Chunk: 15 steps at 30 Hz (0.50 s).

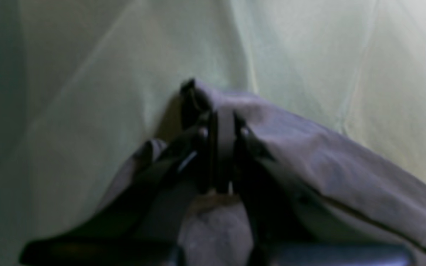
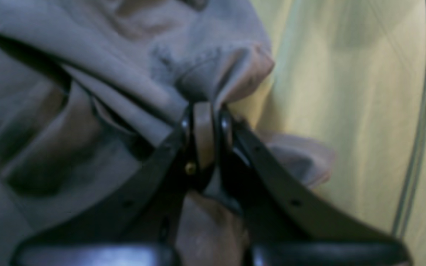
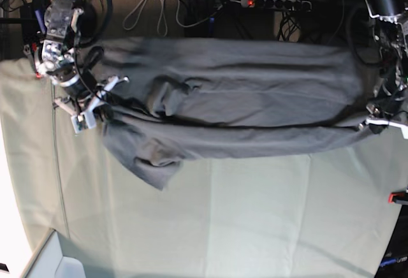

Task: Layout the t-shirt on the table in an organized manner, then fold the t-shirt properly
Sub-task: 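Fold the grasped edge over toward the other edge with both grippers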

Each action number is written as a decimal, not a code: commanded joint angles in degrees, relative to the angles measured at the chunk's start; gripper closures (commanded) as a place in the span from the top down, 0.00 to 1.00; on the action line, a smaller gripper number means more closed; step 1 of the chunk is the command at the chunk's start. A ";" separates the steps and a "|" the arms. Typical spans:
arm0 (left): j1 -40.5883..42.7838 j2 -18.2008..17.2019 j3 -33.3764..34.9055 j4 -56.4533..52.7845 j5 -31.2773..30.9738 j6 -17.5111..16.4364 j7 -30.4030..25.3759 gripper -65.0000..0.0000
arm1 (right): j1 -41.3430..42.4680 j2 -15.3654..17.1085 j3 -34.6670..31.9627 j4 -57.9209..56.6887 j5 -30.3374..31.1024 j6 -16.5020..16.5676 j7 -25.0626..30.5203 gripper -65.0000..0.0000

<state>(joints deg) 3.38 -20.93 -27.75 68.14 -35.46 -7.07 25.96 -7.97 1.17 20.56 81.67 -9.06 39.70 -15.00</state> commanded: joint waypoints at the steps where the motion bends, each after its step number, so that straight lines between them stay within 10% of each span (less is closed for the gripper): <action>1: -0.43 -1.09 -0.34 0.83 -0.45 -0.27 -1.30 0.00 | 0.45 0.54 -0.03 0.49 0.40 0.30 0.81 0.00; 15: -0.43 -1.45 -0.34 0.83 -0.54 -0.45 -0.50 0.04 | 2.56 4.76 4.54 5.06 0.40 0.30 0.63 0.76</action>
<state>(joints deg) 3.46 -21.10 -27.75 68.14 -35.48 -7.09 26.50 -6.52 5.58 25.23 85.62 -9.65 39.70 -15.81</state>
